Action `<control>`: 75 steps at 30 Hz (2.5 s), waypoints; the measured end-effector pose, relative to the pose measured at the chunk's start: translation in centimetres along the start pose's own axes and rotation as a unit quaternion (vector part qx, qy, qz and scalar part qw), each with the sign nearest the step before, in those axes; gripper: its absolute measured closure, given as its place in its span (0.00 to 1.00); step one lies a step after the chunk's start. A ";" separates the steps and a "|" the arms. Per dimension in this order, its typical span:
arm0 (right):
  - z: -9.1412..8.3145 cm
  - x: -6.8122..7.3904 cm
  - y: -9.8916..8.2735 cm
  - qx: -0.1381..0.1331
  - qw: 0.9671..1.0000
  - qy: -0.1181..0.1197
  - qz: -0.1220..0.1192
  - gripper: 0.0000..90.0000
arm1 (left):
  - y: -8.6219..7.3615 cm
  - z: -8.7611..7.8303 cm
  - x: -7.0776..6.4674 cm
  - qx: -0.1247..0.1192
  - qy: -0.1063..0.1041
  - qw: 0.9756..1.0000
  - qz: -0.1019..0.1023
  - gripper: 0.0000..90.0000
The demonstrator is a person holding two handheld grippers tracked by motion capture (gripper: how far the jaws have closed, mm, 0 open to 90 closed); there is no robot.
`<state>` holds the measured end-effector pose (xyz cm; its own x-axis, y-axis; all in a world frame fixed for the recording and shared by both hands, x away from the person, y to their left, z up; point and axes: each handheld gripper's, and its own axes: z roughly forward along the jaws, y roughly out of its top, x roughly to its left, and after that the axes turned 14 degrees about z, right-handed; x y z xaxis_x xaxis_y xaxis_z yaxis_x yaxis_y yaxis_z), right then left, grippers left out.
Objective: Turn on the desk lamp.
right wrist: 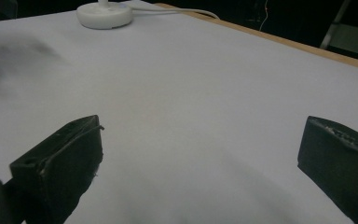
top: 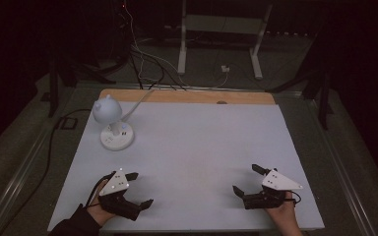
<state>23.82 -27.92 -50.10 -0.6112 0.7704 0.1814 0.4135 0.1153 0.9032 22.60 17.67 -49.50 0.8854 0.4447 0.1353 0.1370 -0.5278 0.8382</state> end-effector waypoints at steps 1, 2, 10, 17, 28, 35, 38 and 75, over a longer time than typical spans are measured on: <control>0.0 0.0 0.0 0.000 1.000 0.000 0.000 0.00 | 0.2 0.1 -0.1 0.001 -0.002 1.000 0.001 0.00; -0.1 0.0 0.0 -0.002 1.000 0.001 0.002 0.00 | 0.4 0.1 -0.1 0.000 -0.004 1.000 0.003 0.00; -0.2 0.1 0.1 -0.007 1.000 0.002 0.002 0.00 | 1.9 -0.4 0.4 -0.007 -0.004 1.000 0.007 0.00; -0.3 0.1 0.2 -0.011 1.000 0.002 0.004 0.00 | 3.1 -1.2 1.1 -0.017 0.000 1.000 0.002 0.00; -0.4 0.0 0.2 -0.013 1.000 0.003 0.005 0.00 | 4.3 -1.4 2.3 -0.019 0.007 1.000 -0.012 0.00; -0.4 0.0 0.2 -0.014 1.000 0.003 0.006 0.00 | 4.9 -1.4 3.4 -0.020 0.018 0.999 -0.017 0.00; -0.4 0.0 0.2 -0.014 1.000 0.004 0.006 0.00 | 5.0 -1.4 3.9 -0.023 0.028 0.999 -0.022 0.00; -0.4 0.0 0.2 -0.016 1.000 0.007 0.008 0.00 | 3.9 0.1 8.3 -0.012 0.311 0.938 -0.149 0.00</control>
<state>23.63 -28.18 -49.74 -0.6140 0.7635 0.2004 0.4011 0.0831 0.9122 30.49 19.25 -45.16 0.3773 0.9106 0.1690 0.3210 -0.2998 0.8984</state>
